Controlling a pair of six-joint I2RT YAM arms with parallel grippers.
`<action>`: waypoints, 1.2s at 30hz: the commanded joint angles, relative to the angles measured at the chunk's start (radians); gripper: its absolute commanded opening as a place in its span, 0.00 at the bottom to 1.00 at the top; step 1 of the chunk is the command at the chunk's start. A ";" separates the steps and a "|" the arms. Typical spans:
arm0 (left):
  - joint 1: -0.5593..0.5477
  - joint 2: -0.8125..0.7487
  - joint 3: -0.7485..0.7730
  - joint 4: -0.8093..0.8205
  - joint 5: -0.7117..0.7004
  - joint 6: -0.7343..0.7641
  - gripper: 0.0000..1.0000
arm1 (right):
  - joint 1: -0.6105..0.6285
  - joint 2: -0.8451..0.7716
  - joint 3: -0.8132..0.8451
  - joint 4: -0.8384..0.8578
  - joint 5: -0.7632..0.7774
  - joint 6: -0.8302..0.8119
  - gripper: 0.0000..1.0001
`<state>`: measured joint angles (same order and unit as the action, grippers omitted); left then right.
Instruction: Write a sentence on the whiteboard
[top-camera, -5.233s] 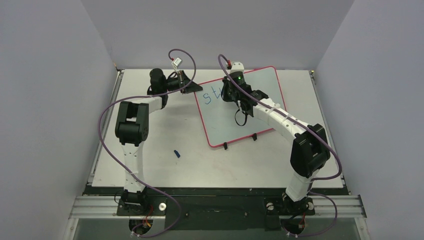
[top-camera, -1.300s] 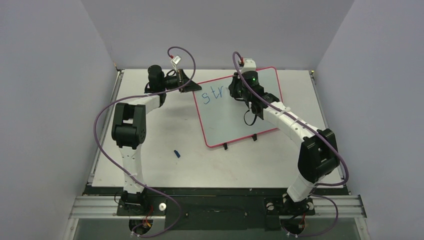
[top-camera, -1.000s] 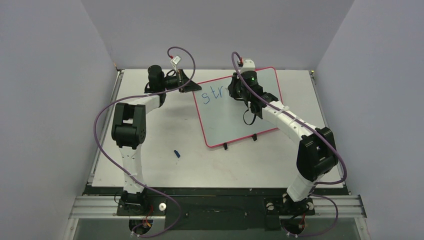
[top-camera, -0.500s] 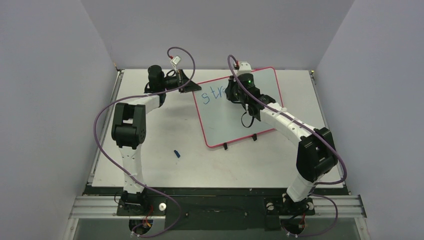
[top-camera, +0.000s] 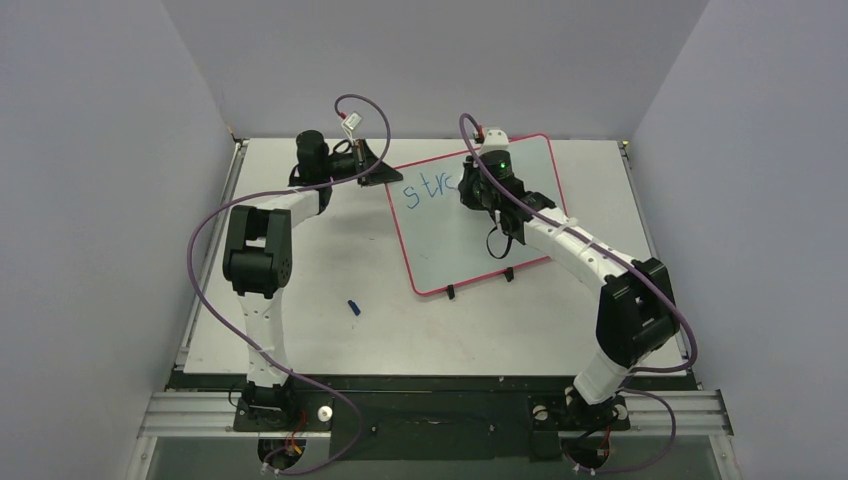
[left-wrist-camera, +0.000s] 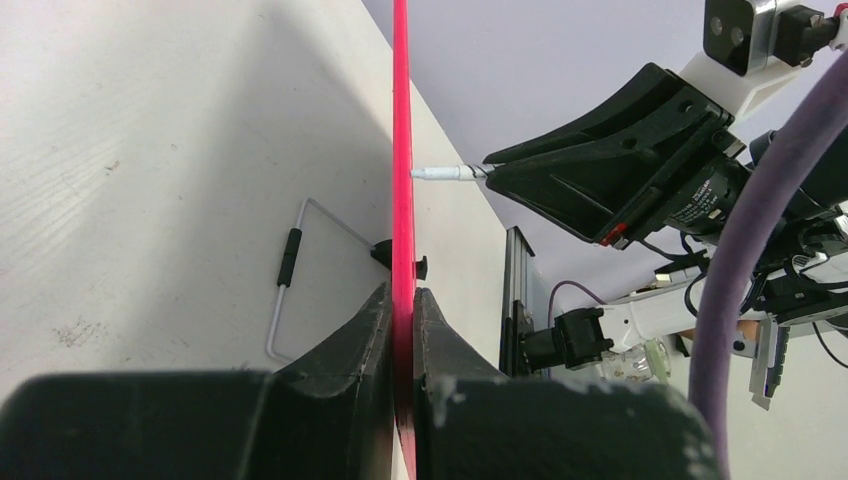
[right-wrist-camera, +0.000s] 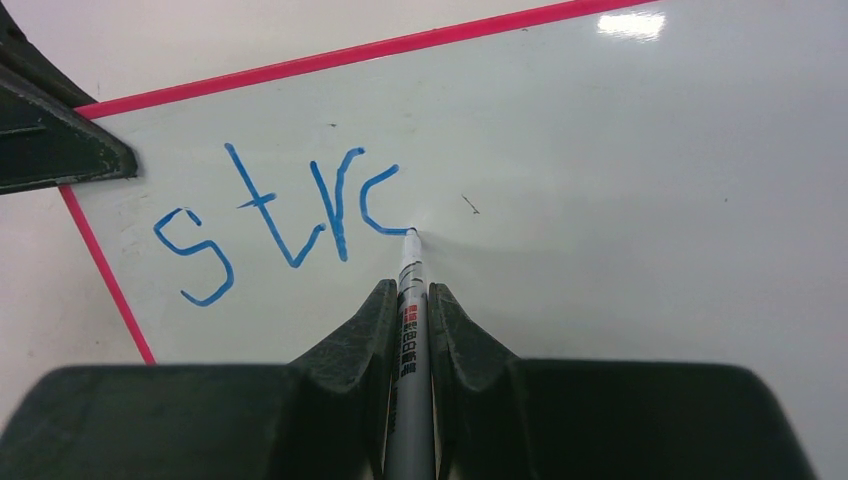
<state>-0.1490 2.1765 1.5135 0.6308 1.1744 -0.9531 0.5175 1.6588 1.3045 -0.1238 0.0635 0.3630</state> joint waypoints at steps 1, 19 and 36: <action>-0.014 -0.090 0.011 0.059 0.062 0.034 0.00 | -0.023 -0.015 0.048 -0.026 0.042 -0.004 0.00; -0.016 -0.090 0.013 0.044 0.062 0.048 0.00 | -0.023 0.067 0.186 -0.055 -0.008 0.011 0.00; -0.015 -0.093 0.014 0.028 0.062 0.061 0.00 | -0.013 0.091 0.198 -0.067 -0.006 0.014 0.00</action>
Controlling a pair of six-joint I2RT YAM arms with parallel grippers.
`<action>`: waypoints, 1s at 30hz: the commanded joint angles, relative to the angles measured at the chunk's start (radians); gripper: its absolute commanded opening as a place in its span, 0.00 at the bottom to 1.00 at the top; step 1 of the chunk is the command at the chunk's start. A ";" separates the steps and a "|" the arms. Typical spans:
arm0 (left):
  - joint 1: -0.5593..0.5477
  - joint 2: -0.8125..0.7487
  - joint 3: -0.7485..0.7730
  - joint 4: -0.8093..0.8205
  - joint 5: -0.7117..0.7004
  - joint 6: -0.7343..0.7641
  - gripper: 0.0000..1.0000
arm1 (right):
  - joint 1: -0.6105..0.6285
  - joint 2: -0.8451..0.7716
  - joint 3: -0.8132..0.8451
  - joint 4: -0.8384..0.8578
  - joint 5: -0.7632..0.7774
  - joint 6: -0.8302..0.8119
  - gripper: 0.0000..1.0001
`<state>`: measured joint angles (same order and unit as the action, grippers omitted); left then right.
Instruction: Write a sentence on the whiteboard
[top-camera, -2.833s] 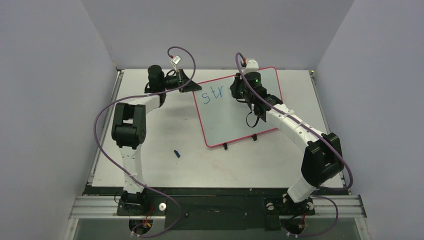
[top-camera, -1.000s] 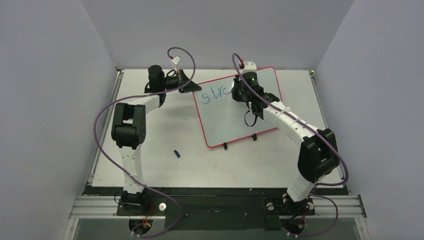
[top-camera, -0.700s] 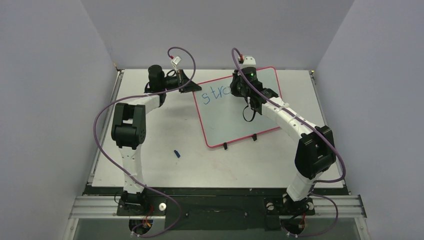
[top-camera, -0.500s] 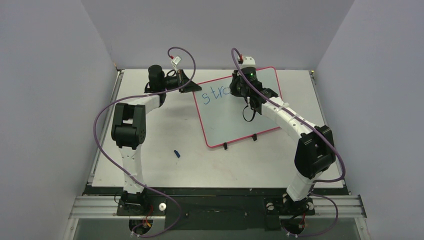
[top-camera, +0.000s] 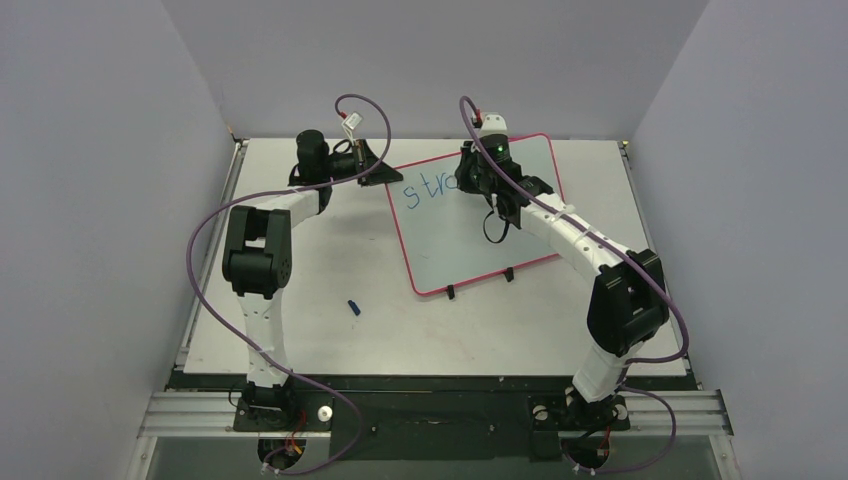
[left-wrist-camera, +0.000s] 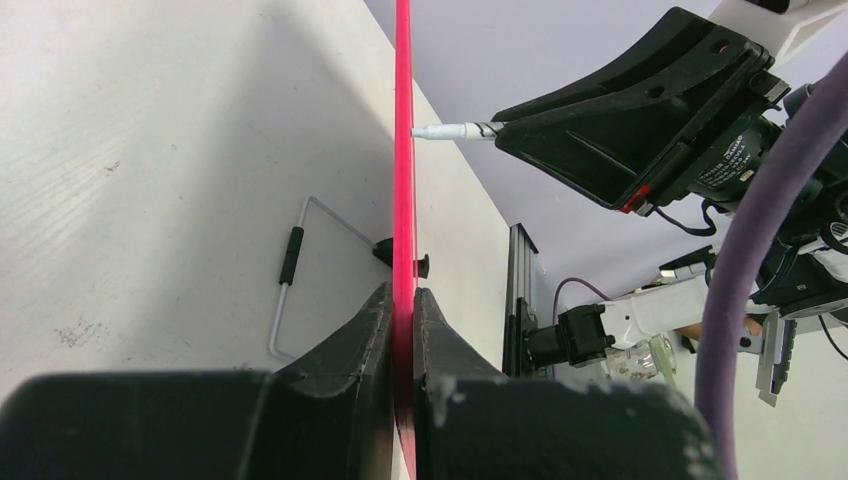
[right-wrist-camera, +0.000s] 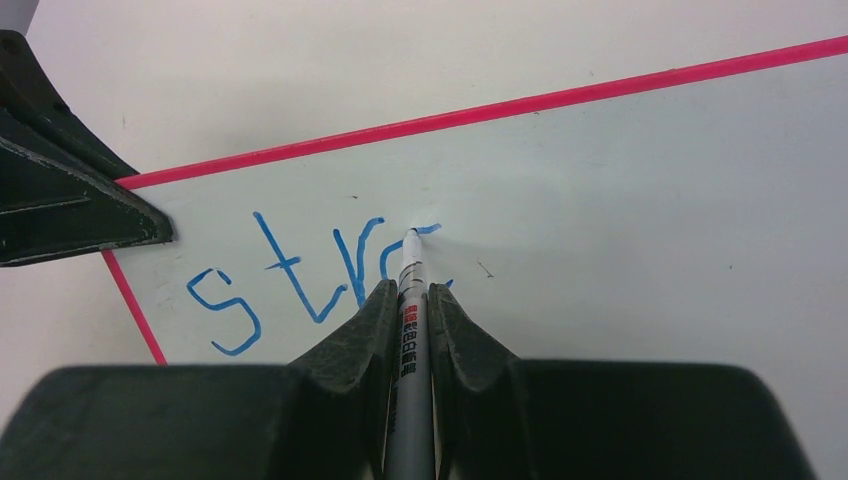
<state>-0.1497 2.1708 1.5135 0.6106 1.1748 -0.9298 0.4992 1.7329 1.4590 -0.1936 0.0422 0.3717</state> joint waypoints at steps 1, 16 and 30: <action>-0.015 -0.088 0.014 0.044 0.062 0.042 0.00 | 0.004 0.016 0.041 0.001 0.020 0.006 0.00; -0.015 -0.091 0.016 0.041 0.060 0.044 0.00 | -0.037 -0.009 -0.021 -0.031 0.052 0.009 0.00; -0.016 -0.094 0.016 0.040 0.059 0.045 0.00 | -0.007 -0.056 -0.106 -0.037 0.000 0.016 0.00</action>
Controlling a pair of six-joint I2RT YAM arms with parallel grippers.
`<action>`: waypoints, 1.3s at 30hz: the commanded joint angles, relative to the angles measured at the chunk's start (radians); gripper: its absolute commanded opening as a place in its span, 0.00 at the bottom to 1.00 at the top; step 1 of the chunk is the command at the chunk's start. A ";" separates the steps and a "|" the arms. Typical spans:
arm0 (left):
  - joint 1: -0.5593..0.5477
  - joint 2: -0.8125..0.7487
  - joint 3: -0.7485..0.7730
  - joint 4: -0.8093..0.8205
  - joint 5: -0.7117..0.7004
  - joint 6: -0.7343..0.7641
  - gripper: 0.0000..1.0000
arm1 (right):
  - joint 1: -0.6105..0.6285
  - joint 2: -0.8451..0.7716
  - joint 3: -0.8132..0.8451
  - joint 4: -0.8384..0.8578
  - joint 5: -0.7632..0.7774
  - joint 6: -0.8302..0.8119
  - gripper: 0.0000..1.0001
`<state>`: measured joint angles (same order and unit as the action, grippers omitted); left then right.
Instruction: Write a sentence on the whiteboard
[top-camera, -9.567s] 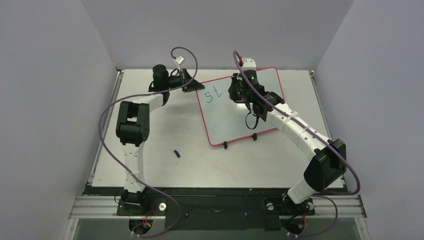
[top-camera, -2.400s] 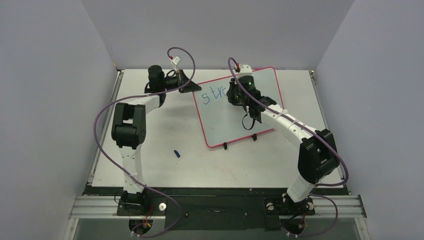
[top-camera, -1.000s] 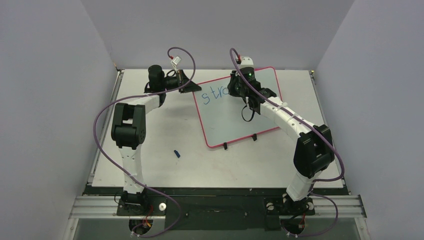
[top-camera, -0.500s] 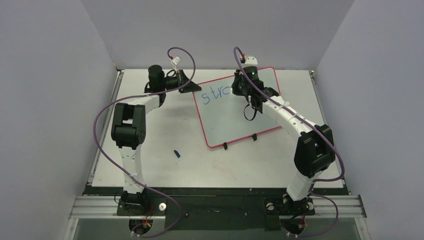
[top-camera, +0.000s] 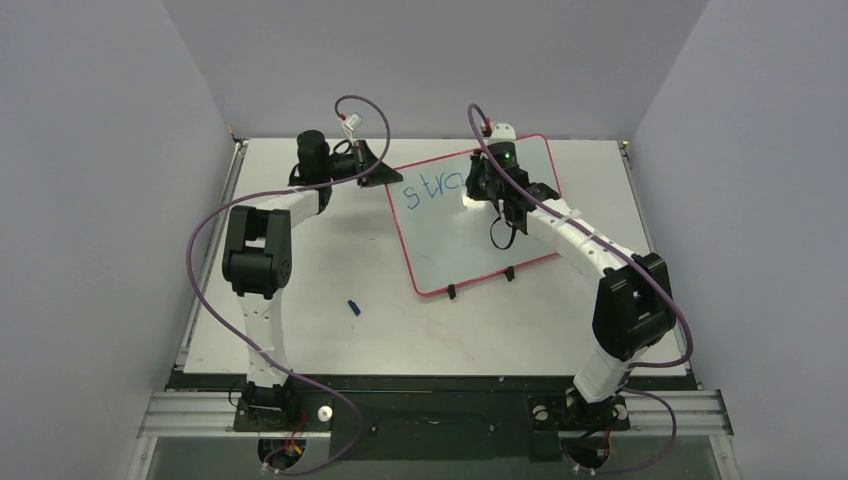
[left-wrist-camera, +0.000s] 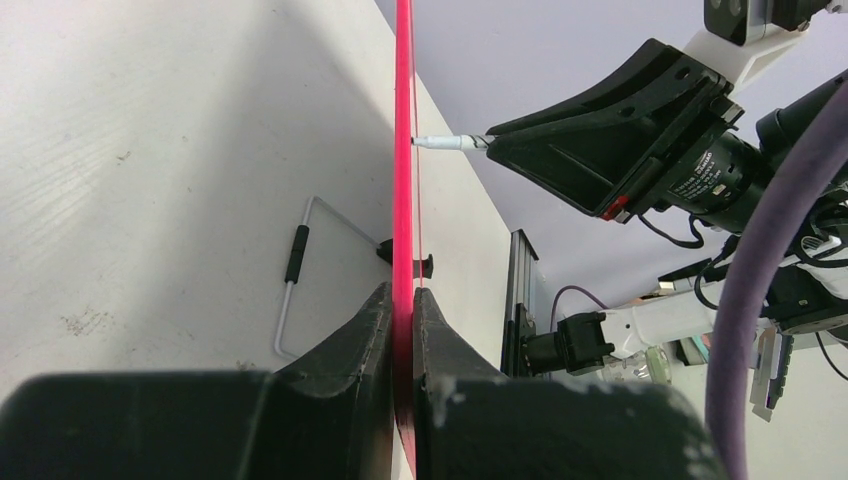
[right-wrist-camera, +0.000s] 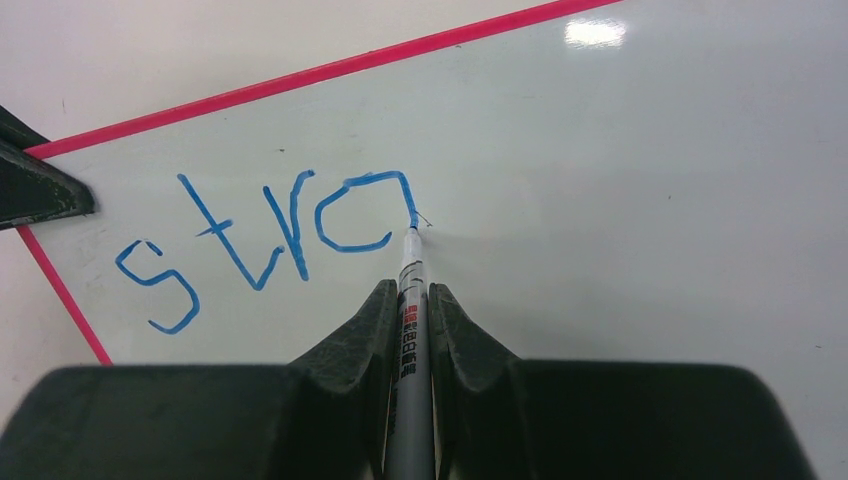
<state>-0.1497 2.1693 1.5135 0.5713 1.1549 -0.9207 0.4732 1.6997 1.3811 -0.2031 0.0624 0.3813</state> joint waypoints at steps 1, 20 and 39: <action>-0.016 -0.092 0.015 0.080 0.079 0.036 0.00 | 0.020 -0.022 -0.028 -0.028 -0.024 0.007 0.00; -0.016 -0.105 0.015 0.069 0.080 0.046 0.00 | 0.033 -0.088 0.033 -0.046 -0.009 0.001 0.00; -0.016 -0.108 0.017 0.059 0.081 0.053 0.00 | -0.075 -0.028 0.136 -0.036 -0.014 0.034 0.00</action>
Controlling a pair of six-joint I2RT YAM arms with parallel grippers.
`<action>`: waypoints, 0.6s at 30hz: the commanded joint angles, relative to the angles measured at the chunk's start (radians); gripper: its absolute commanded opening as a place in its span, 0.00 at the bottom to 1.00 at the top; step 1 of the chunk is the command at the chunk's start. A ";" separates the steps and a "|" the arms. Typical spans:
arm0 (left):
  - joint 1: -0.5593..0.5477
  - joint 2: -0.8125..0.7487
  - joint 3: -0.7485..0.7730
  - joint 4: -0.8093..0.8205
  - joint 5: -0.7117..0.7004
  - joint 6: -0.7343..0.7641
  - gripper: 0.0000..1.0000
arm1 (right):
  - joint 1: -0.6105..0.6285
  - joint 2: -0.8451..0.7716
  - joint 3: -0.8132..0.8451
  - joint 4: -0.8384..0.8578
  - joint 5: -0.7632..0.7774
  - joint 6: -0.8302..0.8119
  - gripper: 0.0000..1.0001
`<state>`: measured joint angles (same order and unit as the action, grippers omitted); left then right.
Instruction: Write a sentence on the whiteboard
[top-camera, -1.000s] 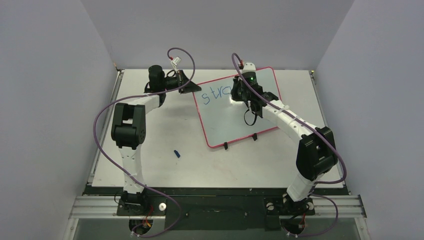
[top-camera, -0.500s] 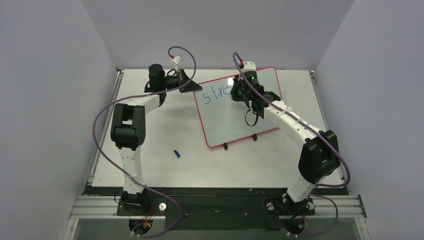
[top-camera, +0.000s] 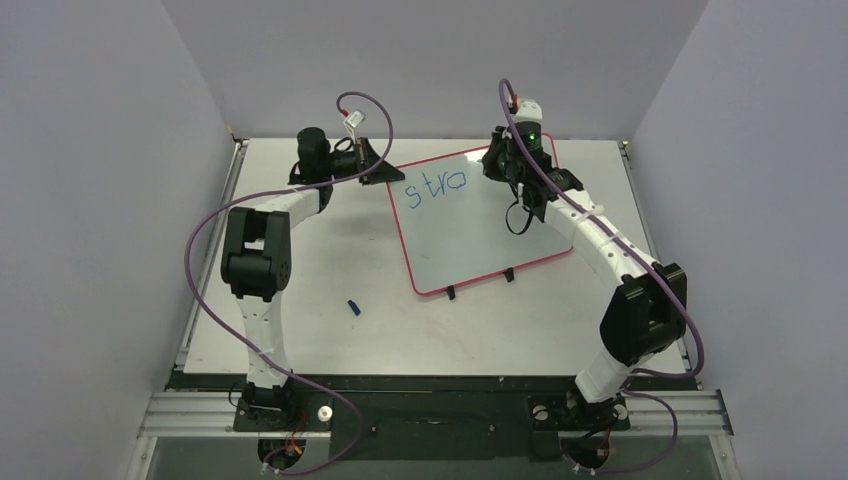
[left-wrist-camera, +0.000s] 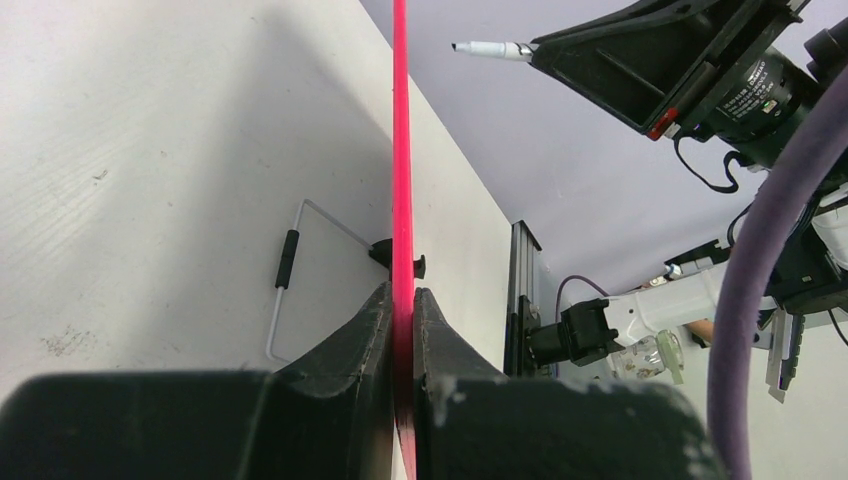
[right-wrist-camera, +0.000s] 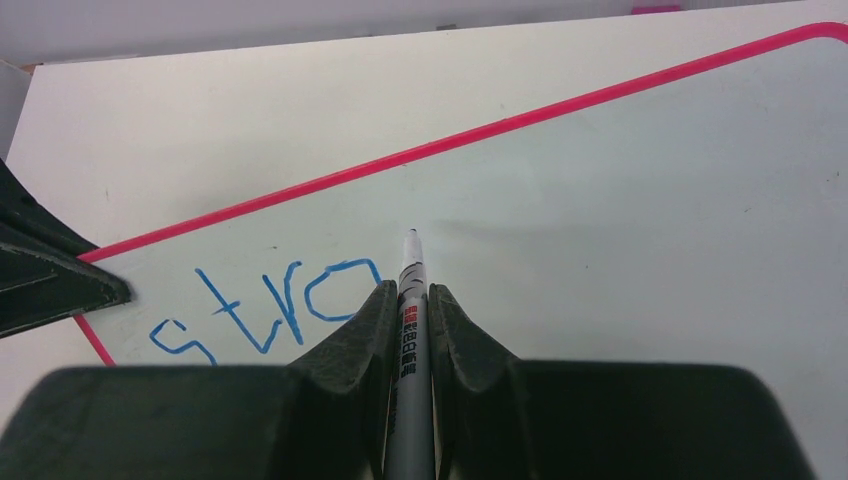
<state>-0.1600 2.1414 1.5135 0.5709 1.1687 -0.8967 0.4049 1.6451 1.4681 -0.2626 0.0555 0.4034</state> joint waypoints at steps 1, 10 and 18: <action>-0.005 -0.079 0.017 0.060 0.068 0.030 0.00 | -0.008 0.028 0.055 0.024 -0.012 0.014 0.00; -0.006 -0.082 0.017 0.058 0.069 0.034 0.00 | -0.008 0.057 0.061 0.035 -0.047 0.032 0.00; -0.005 -0.083 0.017 0.057 0.069 0.035 0.00 | -0.007 0.068 0.033 0.035 -0.047 0.033 0.00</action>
<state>-0.1600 2.1414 1.5135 0.5709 1.1709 -0.8886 0.3988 1.7107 1.4868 -0.2630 0.0154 0.4297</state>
